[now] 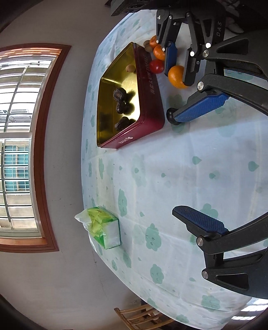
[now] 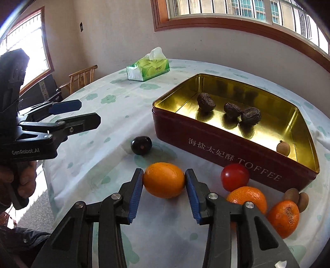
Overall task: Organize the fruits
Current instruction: 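Withdraw both open grippers from the tin toward the remaining fruits, then grasp the black plum with the left gripper while the right grasps an orange, lift toward tin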
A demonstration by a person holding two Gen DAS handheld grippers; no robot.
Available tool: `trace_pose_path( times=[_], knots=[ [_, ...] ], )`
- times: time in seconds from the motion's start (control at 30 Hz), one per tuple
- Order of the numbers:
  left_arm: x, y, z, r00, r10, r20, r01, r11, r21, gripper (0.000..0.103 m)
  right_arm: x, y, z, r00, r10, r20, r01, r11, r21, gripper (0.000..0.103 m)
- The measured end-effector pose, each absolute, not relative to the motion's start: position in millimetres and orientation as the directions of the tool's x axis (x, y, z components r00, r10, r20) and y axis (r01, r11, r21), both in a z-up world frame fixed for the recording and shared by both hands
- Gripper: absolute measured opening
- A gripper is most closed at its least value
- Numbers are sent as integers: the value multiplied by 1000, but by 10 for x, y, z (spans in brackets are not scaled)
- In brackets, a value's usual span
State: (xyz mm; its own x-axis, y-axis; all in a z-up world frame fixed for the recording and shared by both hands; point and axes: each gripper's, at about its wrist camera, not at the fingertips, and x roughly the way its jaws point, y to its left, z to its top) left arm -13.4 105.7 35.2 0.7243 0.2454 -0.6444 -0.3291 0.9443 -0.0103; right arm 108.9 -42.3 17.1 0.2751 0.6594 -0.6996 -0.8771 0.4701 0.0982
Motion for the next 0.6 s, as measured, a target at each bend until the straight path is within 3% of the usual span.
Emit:
trace_pose_path(
  times=[0.2, 0.37, 0.6],
  knots=[
    [98, 796, 287, 733, 170, -659, -231, 973, -6, 84, 1042, -1000, 403, 394, 709, -584, -810, 569, 144, 38],
    [405, 747, 182, 715, 142, -685, -229, 973, -38, 83, 1342, -1704, 418, 556, 592, -584, -636, 755, 159, 38],
    [670, 736, -5, 644, 97, -759, -209, 976, -53, 57, 1694, -2182, 222, 596, 500, -628, -486, 847, 213, 38]
  ],
)
